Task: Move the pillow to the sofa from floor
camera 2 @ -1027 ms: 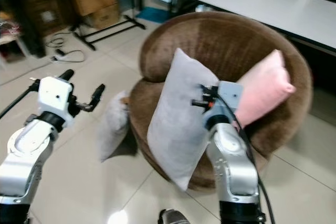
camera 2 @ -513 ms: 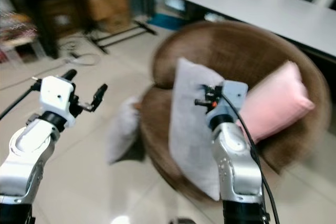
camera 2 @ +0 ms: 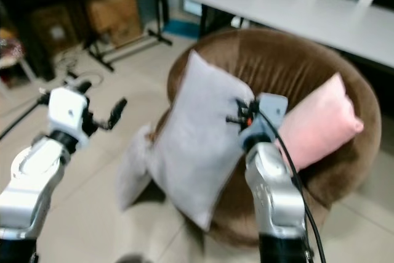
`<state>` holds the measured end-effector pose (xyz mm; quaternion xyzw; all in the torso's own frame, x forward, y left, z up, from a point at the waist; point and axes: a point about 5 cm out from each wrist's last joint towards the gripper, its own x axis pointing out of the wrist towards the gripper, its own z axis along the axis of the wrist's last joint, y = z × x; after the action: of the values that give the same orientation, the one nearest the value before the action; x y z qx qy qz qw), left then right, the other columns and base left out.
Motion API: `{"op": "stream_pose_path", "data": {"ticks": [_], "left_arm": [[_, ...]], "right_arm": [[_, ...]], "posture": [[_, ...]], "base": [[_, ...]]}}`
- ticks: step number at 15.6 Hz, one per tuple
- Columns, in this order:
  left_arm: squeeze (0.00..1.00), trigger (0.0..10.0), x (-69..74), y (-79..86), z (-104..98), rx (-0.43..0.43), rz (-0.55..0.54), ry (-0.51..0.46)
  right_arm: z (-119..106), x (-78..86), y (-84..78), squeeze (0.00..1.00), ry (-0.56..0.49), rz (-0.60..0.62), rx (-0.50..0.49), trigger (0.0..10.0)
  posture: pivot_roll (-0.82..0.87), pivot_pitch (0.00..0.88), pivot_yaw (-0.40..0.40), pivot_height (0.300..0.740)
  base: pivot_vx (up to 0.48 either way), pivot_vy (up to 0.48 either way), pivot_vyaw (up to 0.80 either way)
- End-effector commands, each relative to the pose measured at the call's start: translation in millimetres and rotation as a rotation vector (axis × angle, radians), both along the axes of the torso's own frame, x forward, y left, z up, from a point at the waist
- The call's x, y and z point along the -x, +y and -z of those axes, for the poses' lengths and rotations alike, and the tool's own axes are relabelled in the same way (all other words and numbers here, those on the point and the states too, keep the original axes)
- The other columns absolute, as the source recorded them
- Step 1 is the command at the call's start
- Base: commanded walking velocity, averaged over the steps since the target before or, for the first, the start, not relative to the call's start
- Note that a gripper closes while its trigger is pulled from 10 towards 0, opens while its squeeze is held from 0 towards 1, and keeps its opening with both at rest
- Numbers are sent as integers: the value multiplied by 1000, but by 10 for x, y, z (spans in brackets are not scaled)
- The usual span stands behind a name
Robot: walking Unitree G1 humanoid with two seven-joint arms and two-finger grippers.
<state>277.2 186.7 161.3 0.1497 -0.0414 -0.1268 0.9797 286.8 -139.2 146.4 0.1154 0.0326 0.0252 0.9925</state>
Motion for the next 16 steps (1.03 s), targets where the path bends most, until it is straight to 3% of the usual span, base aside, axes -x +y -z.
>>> {"op": "stream_pose_path", "data": {"ticks": [1, 4, 16], "left_arm": [[0, 10000, -16, -13, -24, 1, 6, -5], [0, 10000, -17, -22, -22, 3, 8, -4], [0, 10000, 3, -37, -1, -1, 8, 0]], "right_arm": [[-106, 0, -14, 0, -52, 3, 0, 10000], [-118, 2, -16, 0, -61, -3, 10, 10000], [-143, -5, 15, 0, -77, -44, 24, 10000]], "posture": [[-48, 0, -12, 740], [-50, 0, -13, 740], [-45, 0, -27, 740]], "base": [[285, 0, -800], [284, 0, -800], [271, 0, 0]]}}
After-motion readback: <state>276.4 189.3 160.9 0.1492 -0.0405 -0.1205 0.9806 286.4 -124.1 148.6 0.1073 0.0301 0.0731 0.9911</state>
